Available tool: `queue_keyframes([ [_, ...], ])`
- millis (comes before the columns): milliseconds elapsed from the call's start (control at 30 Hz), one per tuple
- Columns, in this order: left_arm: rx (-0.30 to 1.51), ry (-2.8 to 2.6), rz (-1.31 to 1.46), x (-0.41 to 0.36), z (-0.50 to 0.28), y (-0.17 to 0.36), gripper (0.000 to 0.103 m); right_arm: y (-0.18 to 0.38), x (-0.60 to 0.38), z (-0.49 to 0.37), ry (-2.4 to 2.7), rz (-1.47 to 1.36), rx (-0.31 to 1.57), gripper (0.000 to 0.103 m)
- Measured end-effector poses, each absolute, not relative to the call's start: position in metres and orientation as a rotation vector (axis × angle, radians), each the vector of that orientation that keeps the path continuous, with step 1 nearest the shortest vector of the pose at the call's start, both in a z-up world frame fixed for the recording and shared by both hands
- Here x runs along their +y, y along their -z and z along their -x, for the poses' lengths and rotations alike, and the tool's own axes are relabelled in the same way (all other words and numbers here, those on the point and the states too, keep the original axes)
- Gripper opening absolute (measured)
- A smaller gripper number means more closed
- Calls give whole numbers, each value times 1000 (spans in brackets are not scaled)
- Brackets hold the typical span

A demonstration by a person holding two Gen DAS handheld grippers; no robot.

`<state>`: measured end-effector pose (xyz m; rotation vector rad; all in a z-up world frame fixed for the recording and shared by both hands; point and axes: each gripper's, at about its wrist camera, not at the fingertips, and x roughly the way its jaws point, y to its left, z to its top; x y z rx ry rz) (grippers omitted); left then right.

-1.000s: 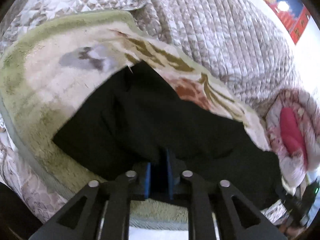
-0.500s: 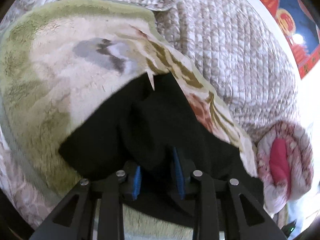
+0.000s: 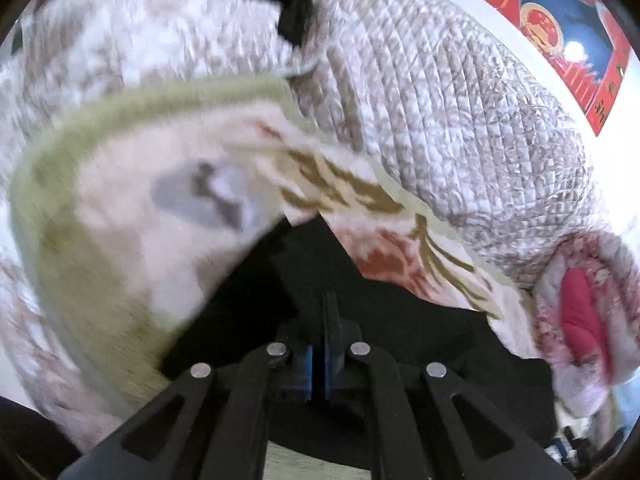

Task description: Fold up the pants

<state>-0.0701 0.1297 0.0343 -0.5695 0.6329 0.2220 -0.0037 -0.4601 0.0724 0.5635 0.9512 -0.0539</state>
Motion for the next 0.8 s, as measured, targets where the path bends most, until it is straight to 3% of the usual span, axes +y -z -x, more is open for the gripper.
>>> queue_keyframes([
  [467,754,-240,684,143,74,4,5,-55,-473,-23,68,-657,955,43],
  [533,758,-239,662,140,69,4,5,-55,-473,-25,81,-647,957,31],
  [567,756,-242,647,139,67,3,5,-54,-474,-27,74,-656,962,13],
  [800,602,-269,484,127,78,-40,4,-85,-473,-15,8,-702,887,9],
])
